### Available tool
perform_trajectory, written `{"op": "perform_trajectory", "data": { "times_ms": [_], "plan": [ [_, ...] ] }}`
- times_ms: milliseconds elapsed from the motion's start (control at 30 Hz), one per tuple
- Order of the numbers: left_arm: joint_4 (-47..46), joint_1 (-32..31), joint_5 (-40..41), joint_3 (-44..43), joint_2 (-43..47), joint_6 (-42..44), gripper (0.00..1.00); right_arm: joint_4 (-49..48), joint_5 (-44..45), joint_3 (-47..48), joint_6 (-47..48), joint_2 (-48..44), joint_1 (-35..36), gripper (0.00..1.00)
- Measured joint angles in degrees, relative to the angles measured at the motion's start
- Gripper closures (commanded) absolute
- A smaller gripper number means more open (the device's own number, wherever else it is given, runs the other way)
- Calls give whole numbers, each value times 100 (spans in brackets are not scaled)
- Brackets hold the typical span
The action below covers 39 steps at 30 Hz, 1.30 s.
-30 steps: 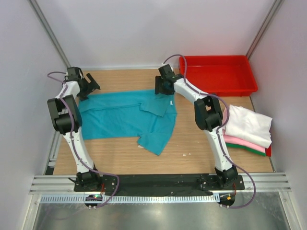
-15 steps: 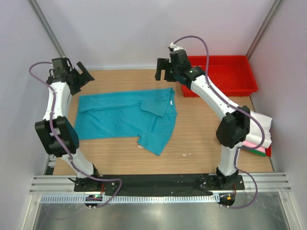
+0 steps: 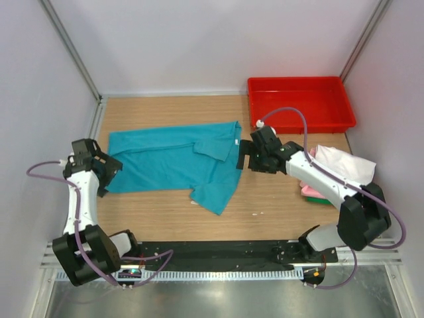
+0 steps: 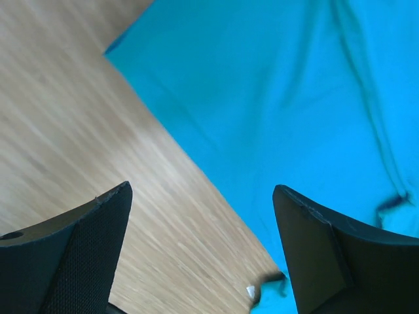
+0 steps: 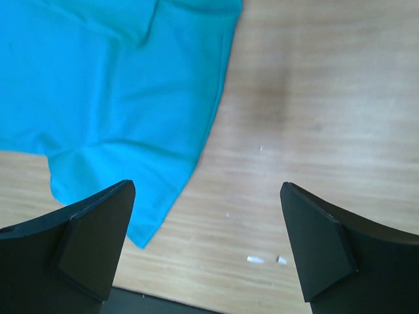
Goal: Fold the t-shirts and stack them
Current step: Fold the tshirt
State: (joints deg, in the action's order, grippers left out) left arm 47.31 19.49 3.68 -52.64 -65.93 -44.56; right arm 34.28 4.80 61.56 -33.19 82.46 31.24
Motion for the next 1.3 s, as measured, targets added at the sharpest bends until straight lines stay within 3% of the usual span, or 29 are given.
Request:
{"op": "perform_trajectory", "data": {
  "times_ms": [133,367,600,800,1000,1300],
  "plan": [
    [-114,330,177,398,-22,-192,12,-33,-87,-529,-339,-481,238,0],
    [-483,866,557,555,-223,-358,13,-107,-28,-553,-782,-553,308,0],
    [-883,957,933,728,-332,-588,18,-317,-109,-542,-1641,-153,361,2],
    [-1217,957,962,833,-885,-669,20,-190,-59,39,-2234,660,428,2],
    [-1449,964,962,859,-1147,-621,23,-208,7,166,-2787,721,612,2],
    [-2107,1152,697,1132,-1394,-590,40,-164,79,-201,-3257,673,750,2]
  ]
}}
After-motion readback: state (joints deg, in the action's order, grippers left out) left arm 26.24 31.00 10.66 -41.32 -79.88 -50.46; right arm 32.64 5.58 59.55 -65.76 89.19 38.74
